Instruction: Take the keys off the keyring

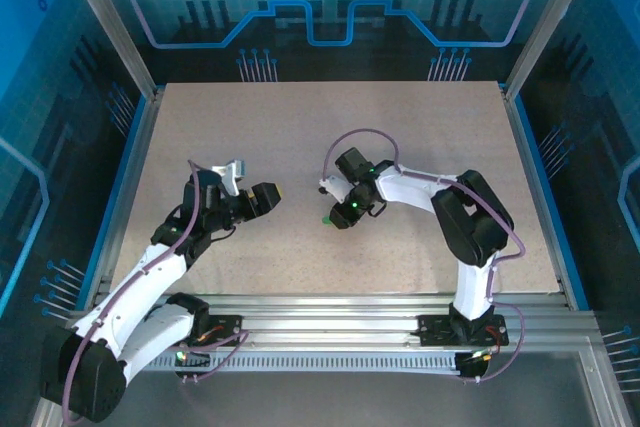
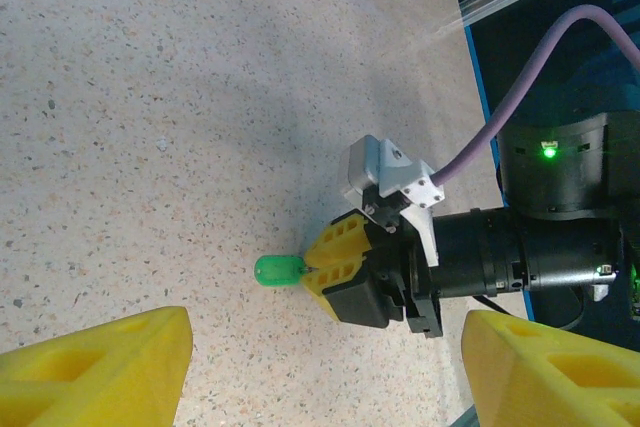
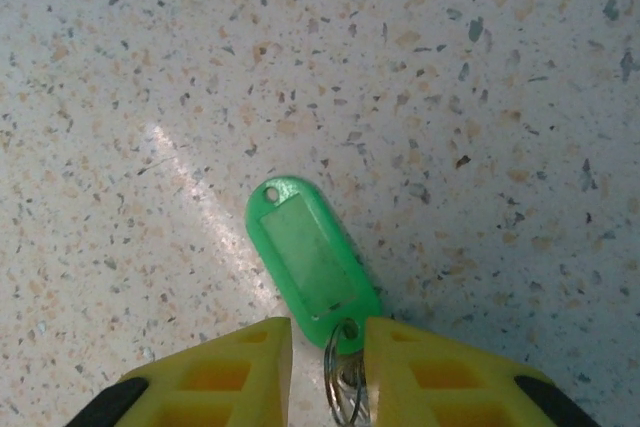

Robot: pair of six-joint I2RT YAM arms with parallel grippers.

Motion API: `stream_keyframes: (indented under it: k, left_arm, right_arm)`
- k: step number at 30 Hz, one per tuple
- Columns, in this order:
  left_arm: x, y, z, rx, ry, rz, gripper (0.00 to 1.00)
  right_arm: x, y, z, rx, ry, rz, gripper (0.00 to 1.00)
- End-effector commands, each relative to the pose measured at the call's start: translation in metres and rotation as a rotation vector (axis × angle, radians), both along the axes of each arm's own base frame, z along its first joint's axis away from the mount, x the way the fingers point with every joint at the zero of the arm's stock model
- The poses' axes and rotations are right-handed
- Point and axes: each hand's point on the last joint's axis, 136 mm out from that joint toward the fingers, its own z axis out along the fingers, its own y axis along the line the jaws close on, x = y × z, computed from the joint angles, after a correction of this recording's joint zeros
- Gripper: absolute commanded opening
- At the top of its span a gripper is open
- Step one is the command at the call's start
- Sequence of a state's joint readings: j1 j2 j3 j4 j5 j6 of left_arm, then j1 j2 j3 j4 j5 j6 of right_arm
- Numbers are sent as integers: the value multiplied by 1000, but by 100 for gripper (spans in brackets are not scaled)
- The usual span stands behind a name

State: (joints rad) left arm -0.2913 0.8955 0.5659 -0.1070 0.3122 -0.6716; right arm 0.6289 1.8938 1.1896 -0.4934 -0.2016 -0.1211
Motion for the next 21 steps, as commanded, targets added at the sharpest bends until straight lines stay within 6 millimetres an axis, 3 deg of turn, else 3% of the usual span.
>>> stream_keyframes:
  k: [1, 11, 18, 21]
  left_arm:
    - [-6, -2, -4, -8, 13, -11, 73]
    - [-7, -1, -10, -9, 21, -9, 74]
    - [-7, -1, -11, -11, 23, -5, 74]
    - [-8, 0, -11, -9, 22, -3, 74]
  right_arm:
    - [-2, 0, -3, -14, 34, -6, 25]
    - [-4, -9, 5, -27, -5, -29, 24]
    - [-4, -10, 9, -27, -15, -27, 20]
    - [-6, -11, 7, -28, -8, -24, 13]
